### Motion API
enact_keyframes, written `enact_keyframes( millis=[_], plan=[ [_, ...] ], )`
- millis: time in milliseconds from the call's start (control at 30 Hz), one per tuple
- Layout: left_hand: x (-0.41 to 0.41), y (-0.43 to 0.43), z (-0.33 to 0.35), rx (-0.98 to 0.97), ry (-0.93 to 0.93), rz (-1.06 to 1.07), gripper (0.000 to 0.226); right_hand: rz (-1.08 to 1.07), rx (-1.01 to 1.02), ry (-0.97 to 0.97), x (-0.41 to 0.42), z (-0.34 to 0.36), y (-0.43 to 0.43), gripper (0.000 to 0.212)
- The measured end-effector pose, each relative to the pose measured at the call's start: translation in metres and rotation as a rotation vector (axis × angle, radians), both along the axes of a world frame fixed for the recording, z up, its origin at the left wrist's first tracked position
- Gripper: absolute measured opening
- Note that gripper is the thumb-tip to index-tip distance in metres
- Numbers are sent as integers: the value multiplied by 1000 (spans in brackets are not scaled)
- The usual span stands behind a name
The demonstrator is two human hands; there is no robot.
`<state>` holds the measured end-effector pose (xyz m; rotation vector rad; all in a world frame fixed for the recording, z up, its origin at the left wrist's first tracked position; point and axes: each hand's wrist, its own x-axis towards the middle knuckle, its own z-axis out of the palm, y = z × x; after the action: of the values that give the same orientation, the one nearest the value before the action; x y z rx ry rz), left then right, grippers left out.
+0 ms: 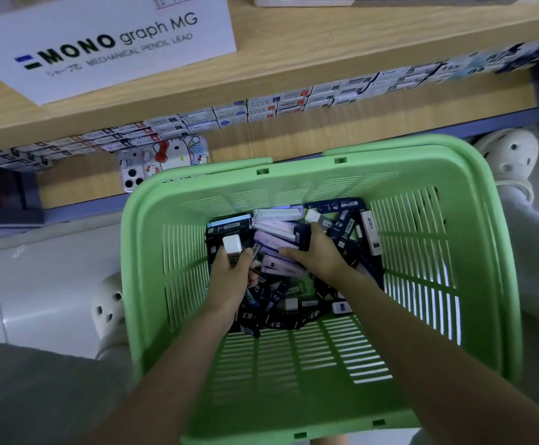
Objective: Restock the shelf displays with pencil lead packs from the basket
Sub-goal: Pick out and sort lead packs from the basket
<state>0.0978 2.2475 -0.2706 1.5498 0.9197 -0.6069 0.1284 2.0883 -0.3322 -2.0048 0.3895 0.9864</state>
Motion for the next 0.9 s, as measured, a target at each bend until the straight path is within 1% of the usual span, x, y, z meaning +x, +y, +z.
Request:
enact_keyframes(
  millis=[100,200,267,333,400,467,533,600,667,833,900],
  plan=[
    [-4,2,0,52,15,-30,11,34,-9,-31,-5,9,-2,68],
    [-11,2,-3,109,30,-26,16,124,-35,-60,-6,18,-7,63],
    [-15,0,-6,107,53,-28,14,160,-45,-67,-6,25,-10,64],
    [-17,-3,-6,60,86,4,10,140,-42,-89,-6,34,-12,66],
    [-18,-7,-2,-33,135,82,10,109,-46,-124,-6,42,-13,62],
    [-18,-12,3,-120,151,125,18,49,-22,-139,-6,50,-13,53],
    [-18,-17,10,-190,125,154,28,-35,22,-130,-7,55,-11,44],
    [-16,-21,19,-261,92,183,29,-94,79,-103,-8,64,-9,41],
    [-11,-25,31,-316,63,225,27,-85,154,-97,-9,77,-7,41],
    [1,-28,62,-339,28,349,28,-5,273,-98,-13,115,-1,31],
    [3,-28,74,-380,-6,365,24,-31,304,-80,-13,127,2,35]
  ],
)
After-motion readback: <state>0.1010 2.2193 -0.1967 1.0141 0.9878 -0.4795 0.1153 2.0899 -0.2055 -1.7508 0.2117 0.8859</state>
